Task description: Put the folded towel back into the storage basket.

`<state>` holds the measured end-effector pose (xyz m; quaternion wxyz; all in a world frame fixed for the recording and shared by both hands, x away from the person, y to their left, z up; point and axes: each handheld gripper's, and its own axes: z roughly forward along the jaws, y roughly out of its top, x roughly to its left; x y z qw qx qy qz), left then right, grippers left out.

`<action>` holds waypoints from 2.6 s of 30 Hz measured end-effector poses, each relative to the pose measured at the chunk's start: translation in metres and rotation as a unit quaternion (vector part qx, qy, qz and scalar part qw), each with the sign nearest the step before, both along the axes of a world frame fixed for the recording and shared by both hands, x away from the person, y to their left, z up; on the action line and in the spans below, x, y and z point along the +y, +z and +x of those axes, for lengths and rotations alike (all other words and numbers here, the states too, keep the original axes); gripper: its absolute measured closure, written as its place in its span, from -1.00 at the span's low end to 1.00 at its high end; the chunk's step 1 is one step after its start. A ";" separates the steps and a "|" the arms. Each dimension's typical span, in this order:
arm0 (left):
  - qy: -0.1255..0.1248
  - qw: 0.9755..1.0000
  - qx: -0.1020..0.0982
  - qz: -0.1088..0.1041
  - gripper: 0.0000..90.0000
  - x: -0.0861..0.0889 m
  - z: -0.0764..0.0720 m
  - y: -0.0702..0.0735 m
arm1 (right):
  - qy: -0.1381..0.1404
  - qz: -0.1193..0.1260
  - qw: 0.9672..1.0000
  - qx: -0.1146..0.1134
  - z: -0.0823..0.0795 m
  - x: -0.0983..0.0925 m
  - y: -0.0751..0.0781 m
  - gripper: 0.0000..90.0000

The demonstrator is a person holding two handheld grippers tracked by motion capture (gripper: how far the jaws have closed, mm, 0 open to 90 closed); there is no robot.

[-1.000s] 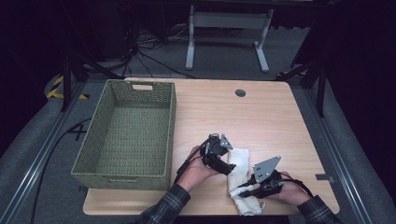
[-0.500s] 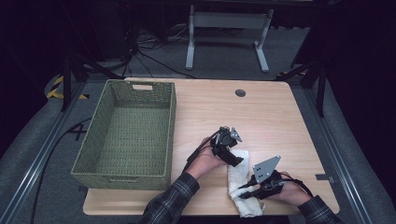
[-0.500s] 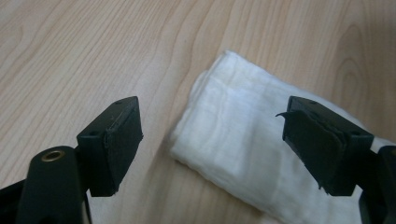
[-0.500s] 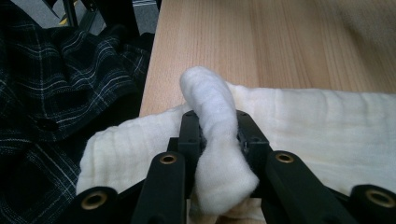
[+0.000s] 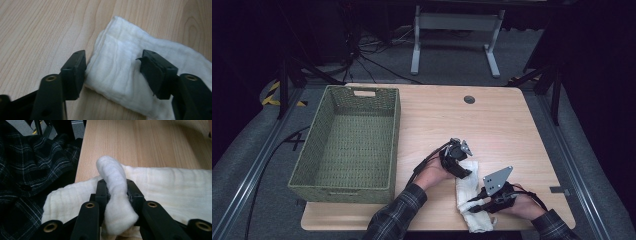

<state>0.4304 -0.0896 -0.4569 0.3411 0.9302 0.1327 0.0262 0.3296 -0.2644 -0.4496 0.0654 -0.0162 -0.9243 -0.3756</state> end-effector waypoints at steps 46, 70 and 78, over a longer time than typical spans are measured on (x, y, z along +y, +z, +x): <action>0.051 0.996 -0.027 -0.064 0.78 0.041 -0.018 0.107 | -0.059 0.066 0.996 -0.018 0.033 0.010 0.070 0.71; 0.062 0.993 -0.067 -0.075 0.78 0.123 0.002 0.172 | -0.059 0.094 0.993 -0.048 0.068 0.080 0.133 0.71; 0.068 0.991 -0.080 -0.078 0.78 0.165 0.007 0.184 | -0.053 0.101 0.992 -0.056 0.076 0.114 0.148 0.71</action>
